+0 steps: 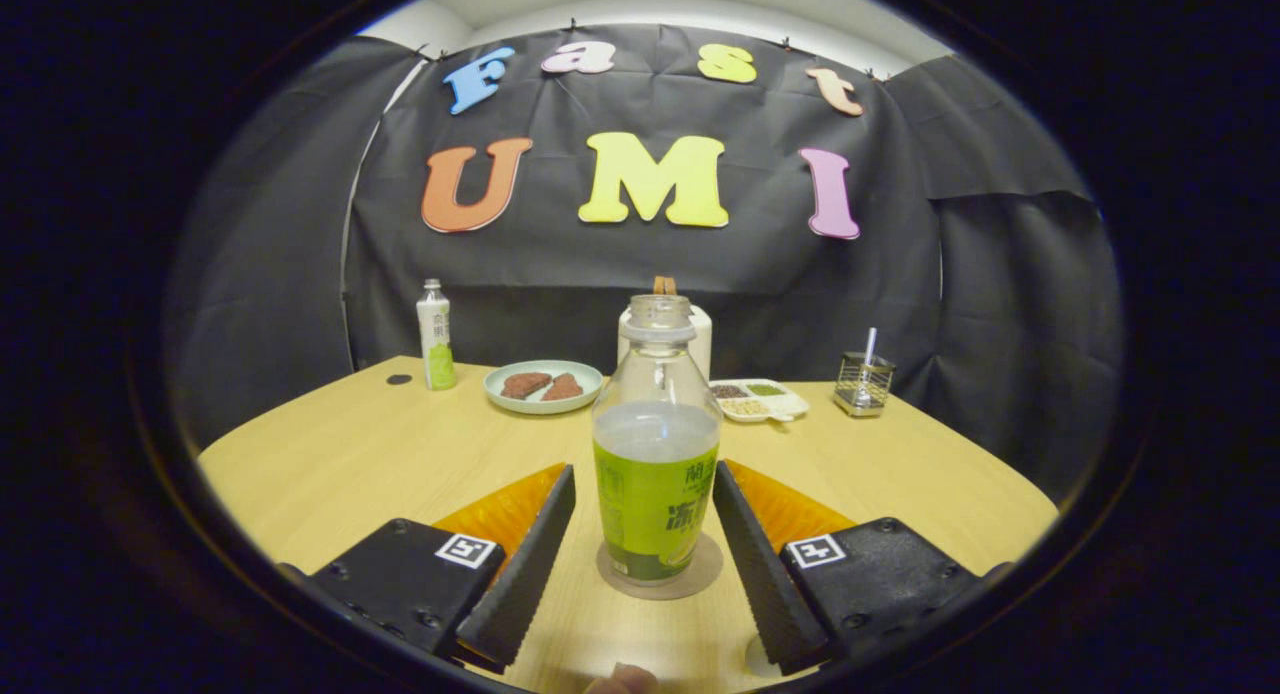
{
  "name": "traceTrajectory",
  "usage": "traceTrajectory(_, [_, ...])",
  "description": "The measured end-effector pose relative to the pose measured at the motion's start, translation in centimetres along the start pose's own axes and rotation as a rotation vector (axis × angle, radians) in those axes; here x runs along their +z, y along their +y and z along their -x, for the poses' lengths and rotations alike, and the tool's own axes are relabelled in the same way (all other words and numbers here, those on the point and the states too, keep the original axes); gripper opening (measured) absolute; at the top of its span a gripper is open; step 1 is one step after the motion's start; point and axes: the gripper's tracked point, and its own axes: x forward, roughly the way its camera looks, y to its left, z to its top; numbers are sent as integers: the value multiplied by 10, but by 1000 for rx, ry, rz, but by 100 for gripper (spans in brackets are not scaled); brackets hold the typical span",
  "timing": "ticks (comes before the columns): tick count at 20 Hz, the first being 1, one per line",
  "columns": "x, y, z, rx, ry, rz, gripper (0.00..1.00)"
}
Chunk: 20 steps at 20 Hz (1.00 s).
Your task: Take the bottle from table, then pour the juice into the cup, finally place the bottle on the coaster
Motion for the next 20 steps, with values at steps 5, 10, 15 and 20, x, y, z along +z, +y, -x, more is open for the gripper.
traceTrajectory(5, [-3, -11, 14, -60, 3, 8, 100])
traceTrajectory(10, [0, -10, 44, -53, -38, 7, 100])
traceTrajectory(15, [-4, -18, 89, -91, -45, 44, 100])
traceTrajectory(20, [-19, -16, 128, -42, -5, 30, 100])
